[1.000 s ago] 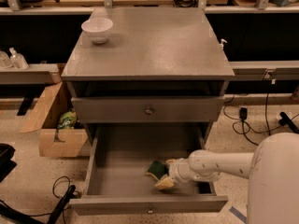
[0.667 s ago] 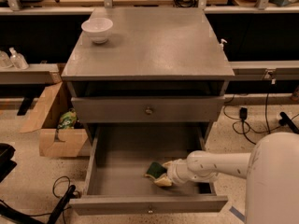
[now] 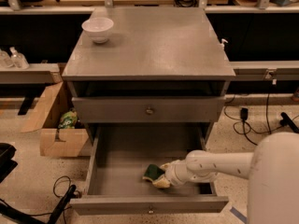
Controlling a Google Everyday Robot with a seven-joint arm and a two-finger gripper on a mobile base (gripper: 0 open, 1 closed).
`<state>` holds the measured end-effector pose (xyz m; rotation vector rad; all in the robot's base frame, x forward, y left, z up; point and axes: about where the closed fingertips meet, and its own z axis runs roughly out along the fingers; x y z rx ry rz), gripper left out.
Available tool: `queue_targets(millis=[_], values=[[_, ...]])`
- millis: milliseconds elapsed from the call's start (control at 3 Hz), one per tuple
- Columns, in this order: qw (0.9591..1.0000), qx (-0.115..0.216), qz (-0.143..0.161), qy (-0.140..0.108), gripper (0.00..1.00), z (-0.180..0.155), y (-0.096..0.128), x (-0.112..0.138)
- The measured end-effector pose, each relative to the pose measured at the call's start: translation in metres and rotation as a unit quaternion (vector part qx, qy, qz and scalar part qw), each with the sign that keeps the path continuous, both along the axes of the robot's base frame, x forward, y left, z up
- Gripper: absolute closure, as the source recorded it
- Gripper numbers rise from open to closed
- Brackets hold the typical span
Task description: Pick sponge from middle drawer and place on counter
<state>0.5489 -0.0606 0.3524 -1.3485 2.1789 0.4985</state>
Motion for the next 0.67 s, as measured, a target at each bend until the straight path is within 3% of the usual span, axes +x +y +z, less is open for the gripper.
queue_targets(millis=[333,667], values=[[0.9995,0.026,0.018,-0.006,1.00,0.033,0.008,-0.013],[0.9953,0.065,0.045,-0.056,1.00,0.116,-0.003,-0.008]])
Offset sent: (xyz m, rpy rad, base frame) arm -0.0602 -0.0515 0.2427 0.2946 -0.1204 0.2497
